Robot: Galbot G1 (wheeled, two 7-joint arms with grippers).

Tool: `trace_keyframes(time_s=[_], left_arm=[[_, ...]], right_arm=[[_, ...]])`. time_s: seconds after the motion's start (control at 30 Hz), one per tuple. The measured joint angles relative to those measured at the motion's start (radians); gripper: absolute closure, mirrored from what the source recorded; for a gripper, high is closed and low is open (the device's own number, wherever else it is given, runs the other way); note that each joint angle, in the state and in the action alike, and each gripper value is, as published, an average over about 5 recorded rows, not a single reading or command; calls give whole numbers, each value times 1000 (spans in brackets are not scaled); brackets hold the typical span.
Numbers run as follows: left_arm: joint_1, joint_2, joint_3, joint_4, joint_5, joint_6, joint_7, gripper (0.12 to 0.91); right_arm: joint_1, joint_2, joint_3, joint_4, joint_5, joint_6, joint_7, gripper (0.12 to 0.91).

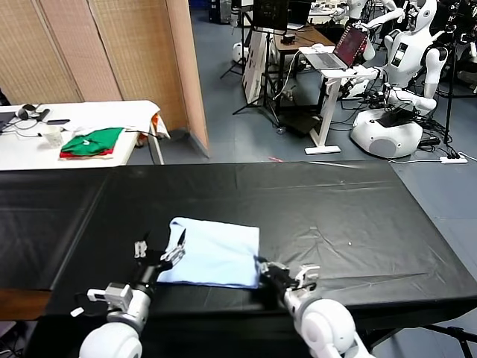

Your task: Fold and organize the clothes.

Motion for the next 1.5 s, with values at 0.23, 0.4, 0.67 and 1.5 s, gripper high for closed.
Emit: trace_keyframes(time_s=[0.23, 0.4, 0.67, 1.5], left_arm=[[5, 1, -8, 10, 3, -8, 0, 123], [17, 9, -22, 4, -1, -19, -3, 123], [37, 27, -37, 1, -2, -68, 4, 123], [330, 79, -65, -162, -83, -6, -185, 123]], right_arm=[[14, -78, 51, 10, -26, 5, -26, 864], [7, -102, 60, 32, -39, -7, -34, 621], [-41, -142, 94, 94, -66, 2, -28, 177], [-610, -120, 166, 307, -498, 556, 156, 118]])
